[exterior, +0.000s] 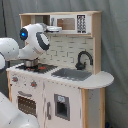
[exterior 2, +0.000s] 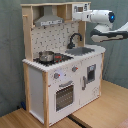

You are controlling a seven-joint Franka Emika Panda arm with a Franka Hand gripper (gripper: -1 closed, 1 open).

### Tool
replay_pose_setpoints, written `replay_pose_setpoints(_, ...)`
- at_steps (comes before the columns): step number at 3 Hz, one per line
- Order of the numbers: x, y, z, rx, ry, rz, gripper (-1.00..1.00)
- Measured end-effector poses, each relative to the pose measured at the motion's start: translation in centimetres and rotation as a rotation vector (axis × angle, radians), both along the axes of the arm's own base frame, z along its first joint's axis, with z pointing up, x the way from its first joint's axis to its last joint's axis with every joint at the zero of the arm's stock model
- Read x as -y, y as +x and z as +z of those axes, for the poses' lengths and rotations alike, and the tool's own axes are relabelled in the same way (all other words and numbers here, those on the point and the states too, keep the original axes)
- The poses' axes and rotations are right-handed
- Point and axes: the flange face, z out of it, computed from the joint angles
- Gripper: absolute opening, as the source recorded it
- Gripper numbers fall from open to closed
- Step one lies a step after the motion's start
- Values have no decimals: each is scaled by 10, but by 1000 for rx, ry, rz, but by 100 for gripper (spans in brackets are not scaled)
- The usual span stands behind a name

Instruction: Play with the kitchen

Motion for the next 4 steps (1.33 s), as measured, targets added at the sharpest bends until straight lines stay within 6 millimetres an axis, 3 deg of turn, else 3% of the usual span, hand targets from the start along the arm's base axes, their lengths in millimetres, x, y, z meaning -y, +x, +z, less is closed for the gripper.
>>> replay_pose_setpoints(3, 14, -42, 5, 55, 21, 58, -100)
replay_pose_setpoints(4, 12, -44, 7, 61, 20, 62, 100)
